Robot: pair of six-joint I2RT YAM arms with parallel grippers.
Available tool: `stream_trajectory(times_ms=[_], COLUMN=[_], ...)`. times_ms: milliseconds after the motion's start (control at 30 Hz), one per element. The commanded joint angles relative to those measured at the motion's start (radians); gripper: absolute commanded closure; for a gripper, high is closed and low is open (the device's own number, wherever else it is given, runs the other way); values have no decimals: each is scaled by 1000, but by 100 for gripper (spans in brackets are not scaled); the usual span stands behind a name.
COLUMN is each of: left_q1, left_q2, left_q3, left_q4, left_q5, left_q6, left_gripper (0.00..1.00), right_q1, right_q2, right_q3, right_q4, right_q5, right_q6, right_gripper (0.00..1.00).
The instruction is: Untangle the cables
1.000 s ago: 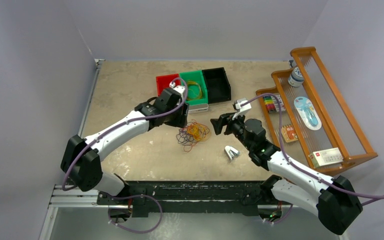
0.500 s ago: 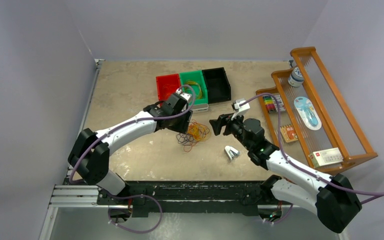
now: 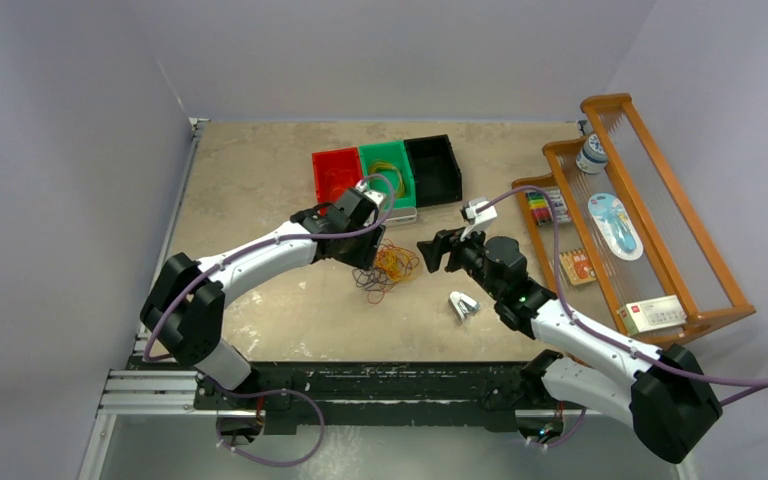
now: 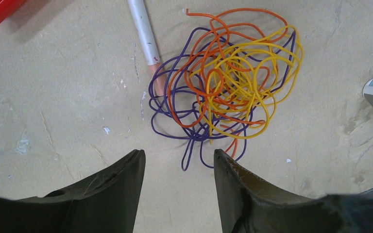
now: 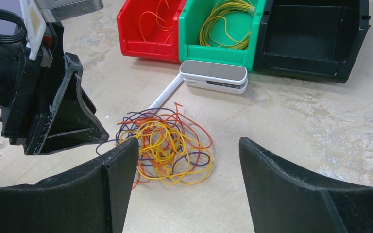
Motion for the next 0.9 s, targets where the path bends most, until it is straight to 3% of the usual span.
stream_trajectory(times_ms=[0, 867], left_q1=[-5, -3], left_q2=[12, 106], left_q3=[9, 82], left_q4=[16, 142], left_q5=[16, -45], left_q6=[30, 41], left_gripper=[47, 57], right_q1=[-2, -3], right_q2=[-8, -13], right_q3=[-2, -14], right_q4=[61, 64], right_q5=[-1, -5], right_q6=[13, 7], right_gripper=[23, 23])
